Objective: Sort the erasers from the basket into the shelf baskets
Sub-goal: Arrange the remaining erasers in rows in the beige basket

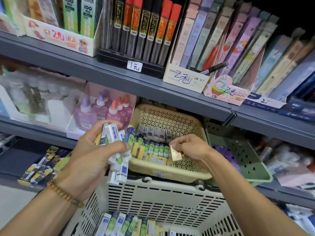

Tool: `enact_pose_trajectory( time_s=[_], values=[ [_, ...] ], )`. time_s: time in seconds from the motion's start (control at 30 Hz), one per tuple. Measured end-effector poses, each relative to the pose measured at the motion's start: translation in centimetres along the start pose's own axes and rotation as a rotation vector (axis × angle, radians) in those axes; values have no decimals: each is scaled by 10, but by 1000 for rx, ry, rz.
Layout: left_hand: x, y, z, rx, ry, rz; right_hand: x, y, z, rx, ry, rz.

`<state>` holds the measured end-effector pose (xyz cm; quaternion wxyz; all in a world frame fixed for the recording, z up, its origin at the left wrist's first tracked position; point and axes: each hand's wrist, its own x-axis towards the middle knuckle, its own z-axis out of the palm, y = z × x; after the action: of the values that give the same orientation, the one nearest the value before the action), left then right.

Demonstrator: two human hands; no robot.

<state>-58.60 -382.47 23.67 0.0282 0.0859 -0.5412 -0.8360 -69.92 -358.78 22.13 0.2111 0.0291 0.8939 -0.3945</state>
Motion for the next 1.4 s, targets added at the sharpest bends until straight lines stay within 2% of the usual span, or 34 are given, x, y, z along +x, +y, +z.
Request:
enact_pose_trajectory(
  time_s=[0.17, 0.57, 0.67, 0.7, 0.77, 0.87, 1.1, 1.4],
  values=[
    [-1, -2, 3, -4, 7, 0, -3, 14, 4, -165, -41, 18],
    [2, 3, -1, -16, -15, -9, 2, 9, 12, -252, -29, 38],
    [1, 4, 0, -41, -5, 2, 0, -1, 15, -418, 77, -70],
    [2, 4, -1, -50, 4, 8, 0, -7, 19, -403, 96, -129],
    [3, 5, -3, -56, 12, 16, 0, -24, 35, -297, 30, -218],
    [3, 6, -5, -65, 28, 20, 6, -44, 62, -265, -50, -254],
    [4, 5, -8, -45, 42, 11, 19, -37, 54, -7, -246, -74],
    [4, 2, -4, -5, 29, 1, 17, -29, 56, -151, -178, -182]
  ],
)
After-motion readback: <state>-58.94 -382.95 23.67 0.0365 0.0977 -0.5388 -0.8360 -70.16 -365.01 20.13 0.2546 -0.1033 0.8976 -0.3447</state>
